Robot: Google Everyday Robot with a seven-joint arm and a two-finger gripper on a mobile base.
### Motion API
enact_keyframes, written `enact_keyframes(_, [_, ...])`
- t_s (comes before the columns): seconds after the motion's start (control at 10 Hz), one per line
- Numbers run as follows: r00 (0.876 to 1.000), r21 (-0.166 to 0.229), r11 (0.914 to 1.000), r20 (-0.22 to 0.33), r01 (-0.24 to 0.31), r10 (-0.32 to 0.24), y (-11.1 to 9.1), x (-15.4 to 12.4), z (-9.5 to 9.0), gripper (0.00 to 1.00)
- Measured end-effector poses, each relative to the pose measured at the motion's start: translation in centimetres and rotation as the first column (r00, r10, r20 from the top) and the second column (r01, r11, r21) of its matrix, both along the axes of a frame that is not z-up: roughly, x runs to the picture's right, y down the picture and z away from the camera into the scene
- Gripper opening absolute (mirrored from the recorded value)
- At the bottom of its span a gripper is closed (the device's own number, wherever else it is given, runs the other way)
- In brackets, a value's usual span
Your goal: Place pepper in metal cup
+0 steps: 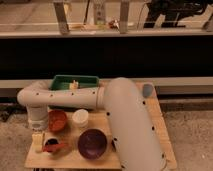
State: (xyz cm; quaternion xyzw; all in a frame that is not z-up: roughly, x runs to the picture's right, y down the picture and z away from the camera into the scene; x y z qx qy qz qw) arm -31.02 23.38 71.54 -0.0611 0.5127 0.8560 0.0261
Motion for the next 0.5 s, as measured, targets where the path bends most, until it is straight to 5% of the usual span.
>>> enact_keyframes(0.5, [1.000, 0.007, 0.9998, 0.013, -0.018, 0.018, -0.22, 0.12, -0.25, 0.80])
